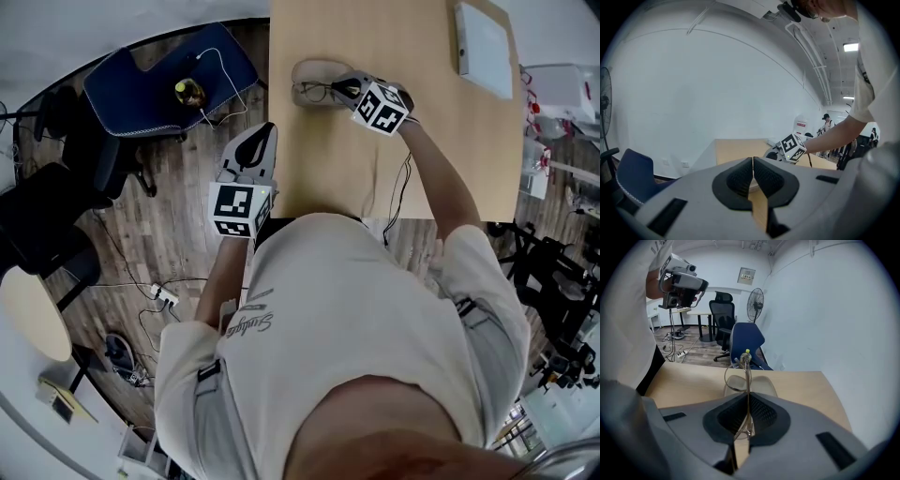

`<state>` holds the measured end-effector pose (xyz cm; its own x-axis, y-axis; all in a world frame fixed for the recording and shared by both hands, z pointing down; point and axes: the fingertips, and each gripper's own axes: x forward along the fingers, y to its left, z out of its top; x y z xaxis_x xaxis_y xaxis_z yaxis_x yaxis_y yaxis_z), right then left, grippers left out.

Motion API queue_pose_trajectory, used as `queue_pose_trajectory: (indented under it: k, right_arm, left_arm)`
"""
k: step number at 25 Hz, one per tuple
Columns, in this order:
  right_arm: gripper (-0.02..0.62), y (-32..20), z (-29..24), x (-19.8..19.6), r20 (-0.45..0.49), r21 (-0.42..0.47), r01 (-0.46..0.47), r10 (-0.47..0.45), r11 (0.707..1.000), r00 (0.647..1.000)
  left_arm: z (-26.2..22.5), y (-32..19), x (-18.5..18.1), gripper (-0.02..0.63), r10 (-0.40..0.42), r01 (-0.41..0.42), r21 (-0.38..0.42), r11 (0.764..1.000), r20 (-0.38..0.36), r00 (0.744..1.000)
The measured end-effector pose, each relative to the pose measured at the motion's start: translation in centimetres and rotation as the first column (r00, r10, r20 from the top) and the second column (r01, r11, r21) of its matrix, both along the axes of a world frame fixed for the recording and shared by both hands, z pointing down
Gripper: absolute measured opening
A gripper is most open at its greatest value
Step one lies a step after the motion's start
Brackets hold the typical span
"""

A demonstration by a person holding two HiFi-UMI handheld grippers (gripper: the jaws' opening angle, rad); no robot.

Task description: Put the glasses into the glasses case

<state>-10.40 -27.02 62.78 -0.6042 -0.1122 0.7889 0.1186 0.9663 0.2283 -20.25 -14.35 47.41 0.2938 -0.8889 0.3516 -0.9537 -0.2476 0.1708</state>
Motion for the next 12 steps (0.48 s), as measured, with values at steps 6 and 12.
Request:
queue_pose_trajectory:
  k: [6, 12]
  right_arm:
    - [0.008, -0.6, 2.4, -0.5, -0.044, -0.018, 0.001, -0.001, 1.000, 0.999]
    - [0.008, -0.9, 4.1, -1.2, -0.092, -0.034, 0.020, -0.023, 0.999, 0.995]
  left_arm:
    - [0.8, -0.6, -0.6, 0.017, 0.003, -0.003, -0.018, 1.000, -0.003, 1.000]
    - [1.2, -1.2, -1.9, 0.017, -0.009, 0.009, -0.027, 1.000, -0.002, 1.000]
